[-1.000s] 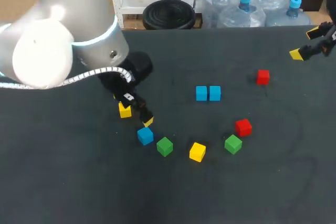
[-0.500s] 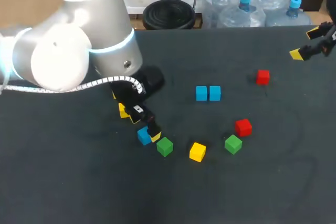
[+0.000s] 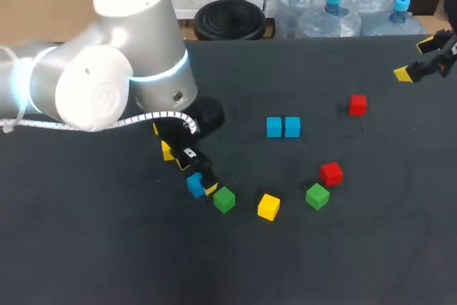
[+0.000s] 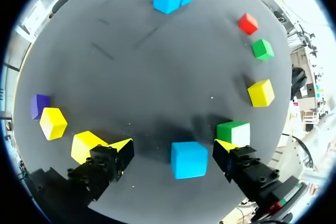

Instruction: Place the blue cubes, place green cubes on the blue cubes, place the yellow cubes on the green cubes, then place the red cubes on the yellow cubes, and place purple cube on the red cubes.

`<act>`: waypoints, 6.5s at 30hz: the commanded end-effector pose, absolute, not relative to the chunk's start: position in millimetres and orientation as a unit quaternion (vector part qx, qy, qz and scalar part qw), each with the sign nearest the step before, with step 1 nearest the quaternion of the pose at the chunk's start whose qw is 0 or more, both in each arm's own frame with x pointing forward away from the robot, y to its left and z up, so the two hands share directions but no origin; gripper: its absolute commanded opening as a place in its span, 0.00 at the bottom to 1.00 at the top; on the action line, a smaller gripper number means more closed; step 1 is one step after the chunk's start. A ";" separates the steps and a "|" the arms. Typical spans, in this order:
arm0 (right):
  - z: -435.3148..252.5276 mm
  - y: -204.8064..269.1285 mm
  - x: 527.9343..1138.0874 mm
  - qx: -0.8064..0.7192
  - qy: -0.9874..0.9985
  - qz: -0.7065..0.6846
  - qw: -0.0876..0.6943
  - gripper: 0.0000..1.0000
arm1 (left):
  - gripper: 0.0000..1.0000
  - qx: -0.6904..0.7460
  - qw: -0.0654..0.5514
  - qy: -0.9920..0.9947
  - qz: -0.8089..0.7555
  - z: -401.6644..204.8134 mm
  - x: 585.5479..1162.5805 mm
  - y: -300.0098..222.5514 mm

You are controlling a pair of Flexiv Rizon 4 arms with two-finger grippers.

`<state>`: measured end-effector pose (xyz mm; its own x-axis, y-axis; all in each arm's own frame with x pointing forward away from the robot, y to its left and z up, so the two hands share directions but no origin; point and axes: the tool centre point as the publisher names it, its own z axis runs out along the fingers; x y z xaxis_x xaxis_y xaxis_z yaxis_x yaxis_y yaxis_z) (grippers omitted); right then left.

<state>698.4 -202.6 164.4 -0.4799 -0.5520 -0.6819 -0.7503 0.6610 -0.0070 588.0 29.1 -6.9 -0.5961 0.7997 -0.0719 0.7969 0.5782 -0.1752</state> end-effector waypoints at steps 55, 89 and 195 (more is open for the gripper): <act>164.5 -202.8 698.1 -0.384 0.847 0.148 0.336 1.00 | 0.00 -0.752 -0.013 -0.655 0.069 36.4 690.0 -35.3; 164.5 -202.8 698.1 -0.384 0.847 0.148 0.336 1.00 | 0.00 -0.756 0.017 -0.650 0.081 1.7 726.3 -91.9; 164.5 -202.8 698.1 -0.384 0.847 0.148 0.336 1.00 | 0.22 -0.733 0.040 -0.672 0.097 -6.7 721.1 -76.2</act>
<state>698.4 -202.6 164.5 -0.4799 -0.5520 -0.6819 -0.7503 0.6610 -0.0070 721.4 -76.0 -4.8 0.0800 0.9927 -0.0899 0.9770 -0.0960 -0.1906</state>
